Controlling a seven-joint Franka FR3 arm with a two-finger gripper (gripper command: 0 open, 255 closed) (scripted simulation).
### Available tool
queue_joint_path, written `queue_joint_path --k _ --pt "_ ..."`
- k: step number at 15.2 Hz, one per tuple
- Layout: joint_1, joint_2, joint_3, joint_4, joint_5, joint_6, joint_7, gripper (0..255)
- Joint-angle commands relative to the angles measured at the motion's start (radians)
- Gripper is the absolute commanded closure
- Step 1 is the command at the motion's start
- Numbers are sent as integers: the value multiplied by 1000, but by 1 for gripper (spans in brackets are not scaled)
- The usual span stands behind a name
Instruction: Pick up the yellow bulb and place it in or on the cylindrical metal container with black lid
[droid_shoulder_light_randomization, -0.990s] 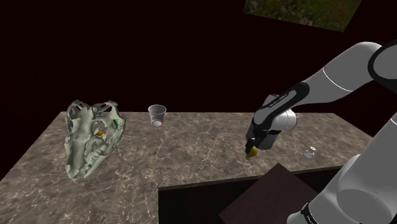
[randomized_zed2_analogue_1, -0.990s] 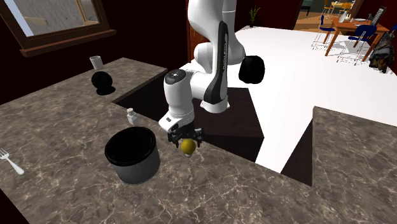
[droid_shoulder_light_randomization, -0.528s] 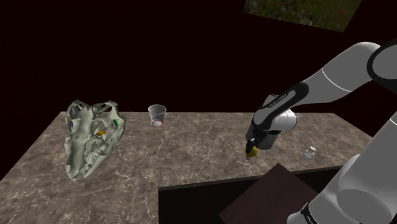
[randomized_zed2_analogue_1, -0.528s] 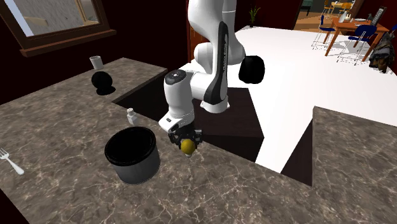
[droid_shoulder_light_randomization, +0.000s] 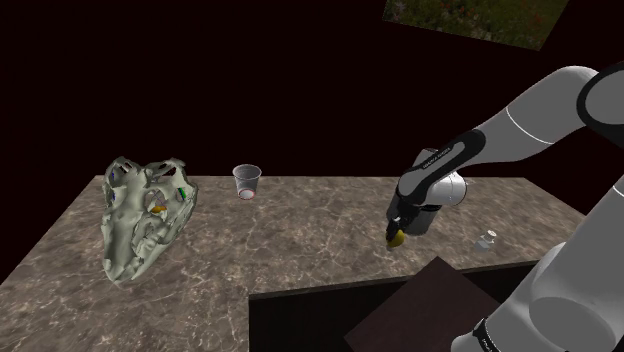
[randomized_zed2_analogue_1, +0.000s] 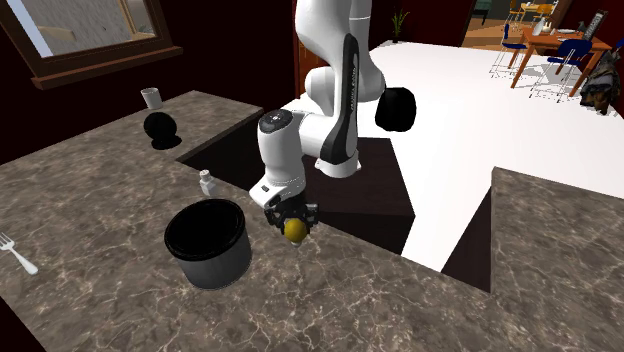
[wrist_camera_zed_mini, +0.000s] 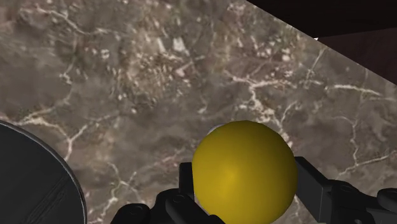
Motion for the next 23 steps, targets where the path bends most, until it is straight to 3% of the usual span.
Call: queue_joint_path --k 1,11,23 --pt "0 1 0 0 1 0 0 255" --pt "-20 -168 -8 5 -153 -158 118 255" --pt "-48 -330 17 51 -231 -358 185 255"
